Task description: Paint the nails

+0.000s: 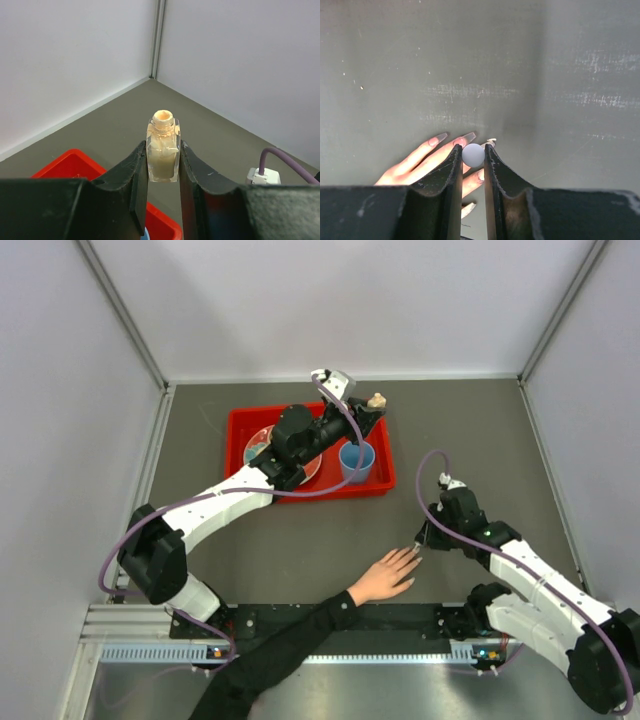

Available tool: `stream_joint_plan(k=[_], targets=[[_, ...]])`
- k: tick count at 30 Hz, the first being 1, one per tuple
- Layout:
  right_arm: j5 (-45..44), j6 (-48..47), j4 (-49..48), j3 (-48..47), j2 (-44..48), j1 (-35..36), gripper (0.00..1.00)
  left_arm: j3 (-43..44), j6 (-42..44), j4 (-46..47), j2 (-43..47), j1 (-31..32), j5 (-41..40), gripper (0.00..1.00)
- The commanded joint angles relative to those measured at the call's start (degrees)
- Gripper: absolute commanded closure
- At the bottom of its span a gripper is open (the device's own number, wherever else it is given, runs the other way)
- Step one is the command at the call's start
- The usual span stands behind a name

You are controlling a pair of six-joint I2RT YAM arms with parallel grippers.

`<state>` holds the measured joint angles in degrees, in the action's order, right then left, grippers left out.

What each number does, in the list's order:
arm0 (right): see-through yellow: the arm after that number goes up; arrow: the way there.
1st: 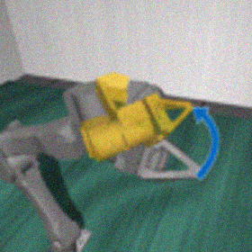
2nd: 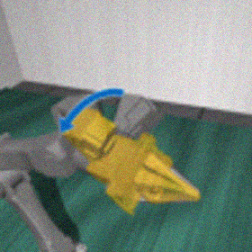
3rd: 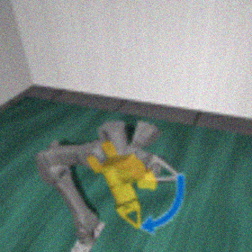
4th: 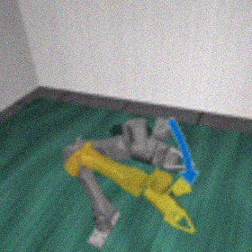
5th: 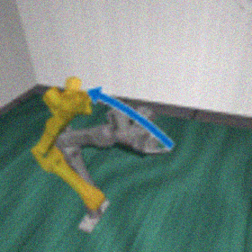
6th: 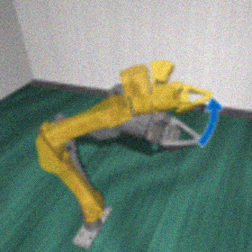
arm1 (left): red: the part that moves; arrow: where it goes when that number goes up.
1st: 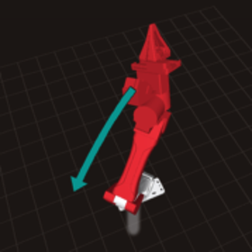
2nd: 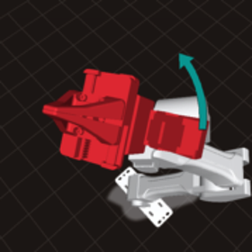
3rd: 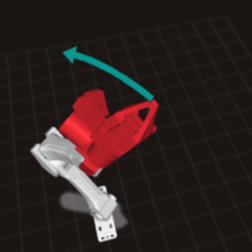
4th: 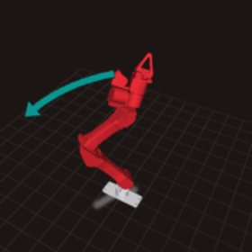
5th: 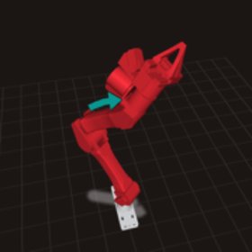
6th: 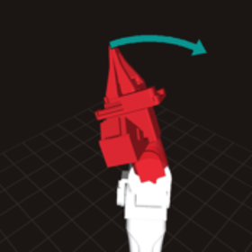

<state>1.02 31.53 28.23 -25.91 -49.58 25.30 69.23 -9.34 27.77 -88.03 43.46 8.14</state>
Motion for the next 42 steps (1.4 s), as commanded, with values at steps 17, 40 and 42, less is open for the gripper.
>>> stream_joint_plan(k=[17,40,42], targets=[[-4.9,1.5,-0.1,-1.0,-0.5,-0.8,1.00,0.8,-0.2,2.5,2.1,-0.6,0.6,1.00],[-7.2,-0.9,1.0,-7.0,1.7,-0.8,1.00,-0.2,-3.0,2.9,4.4,-0.9,0.9,1.00],[-6.9,-2.2,1.0,-9.2,1.2,-0.8,1.00,-1.1,-4.8,3.2,5.8,-1.2,1.9,1.00]])
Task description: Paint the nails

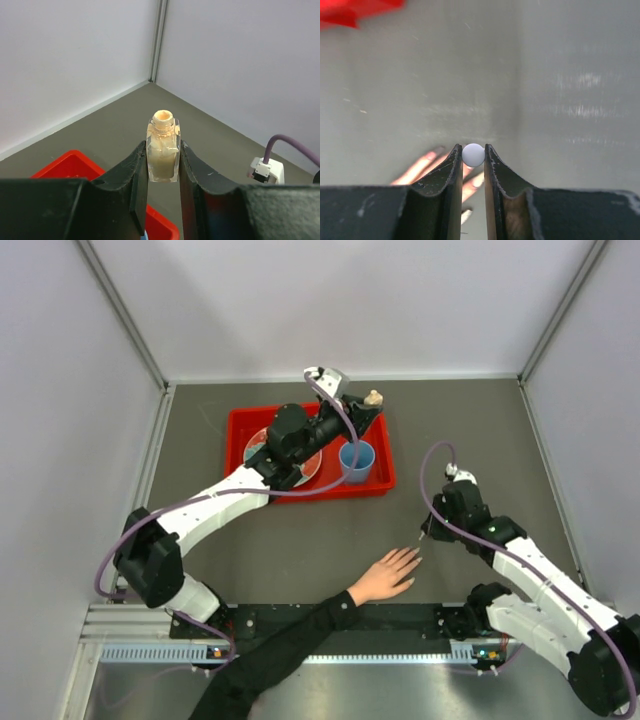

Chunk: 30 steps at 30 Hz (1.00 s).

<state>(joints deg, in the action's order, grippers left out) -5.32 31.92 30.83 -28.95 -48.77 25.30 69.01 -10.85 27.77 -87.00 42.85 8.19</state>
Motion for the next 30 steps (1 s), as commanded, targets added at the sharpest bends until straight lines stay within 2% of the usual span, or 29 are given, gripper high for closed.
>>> stream_joint_plan(k=[1,6,10,20,27,30], targets=[[-0.6,-3.2,-1.7,-6.9,0.2,-0.9,1.00,-1.3,-4.0,3.6,5.3,-1.1,2.3,1.00],[0.7,-7.1,-2.5,-11.0,0.2,-0.8,1.00,-4.0,-8.9,3.7,9.8,-3.6,9.8,1.00],[4.7,-7.8,-5.2,-12.4,0.9,-0.8,1.00,-6.4,-11.5,1.3,13.0,-5.3,21.8,1.00],[18.0,-11.7,-0.4,-24.1,0.8,-0.8,1.00,-19.7,-10.2,-4.6,27.7,-5.4,33.0,1.00],[31.8,-14.6,11.7,-41.8,-1.0,-0.6,1.00,-27.3,-10.9,-9.0,41.2,-5.4,39.0,1.00],[32.2,-13.6,14.4,-50.7,-2.8,2.4,1.00,-26.9,-10.1,-13.6,43.3,-5.3,39.9,1.00]])
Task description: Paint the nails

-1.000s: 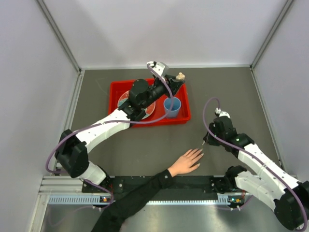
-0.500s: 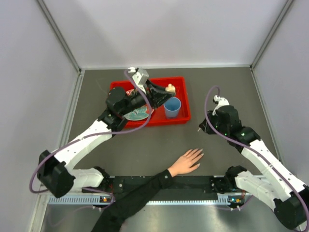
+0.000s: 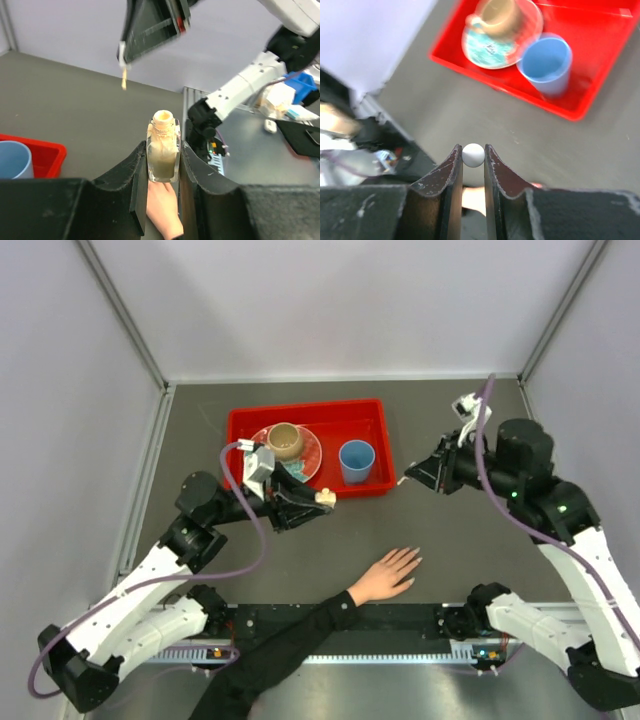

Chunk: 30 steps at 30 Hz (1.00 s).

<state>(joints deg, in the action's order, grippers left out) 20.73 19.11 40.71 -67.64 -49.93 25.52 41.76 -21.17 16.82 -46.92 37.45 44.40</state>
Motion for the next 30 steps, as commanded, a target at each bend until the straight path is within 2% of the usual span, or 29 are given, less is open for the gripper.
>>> stream_joint_plan(k=[1,6,12,15,21,30], targets=[[5.6,-0.5,5.2,-14.3,-3.7,5.5,1.00,0.3,0.3,-4.2,3.5,0.0,4.2,1.00],[-7.4,-1.6,12.9,-29.3,-12.1,21.3,1.00,-0.7,1.0,-5.3,3.8,0.1,6.1,1.00],[-12.9,-0.7,13.7,-33.9,-17.1,32.1,1.00,1.0,6.5,-11.0,2.1,0.2,9.3,1.00],[-15.4,-1.3,13.0,-33.3,-19.0,35.3,1.00,2.4,11.0,-14.7,1.0,0.2,11.1,1.00],[-16.2,-0.9,11.4,-33.4,-20.9,36.9,1.00,0.7,17.1,-15.0,3.3,0.2,10.0,1.00],[-17.8,0.1,8.5,-31.2,-22.4,39.0,1.00,-0.4,18.1,-13.6,3.5,0.2,9.6,1.00]])
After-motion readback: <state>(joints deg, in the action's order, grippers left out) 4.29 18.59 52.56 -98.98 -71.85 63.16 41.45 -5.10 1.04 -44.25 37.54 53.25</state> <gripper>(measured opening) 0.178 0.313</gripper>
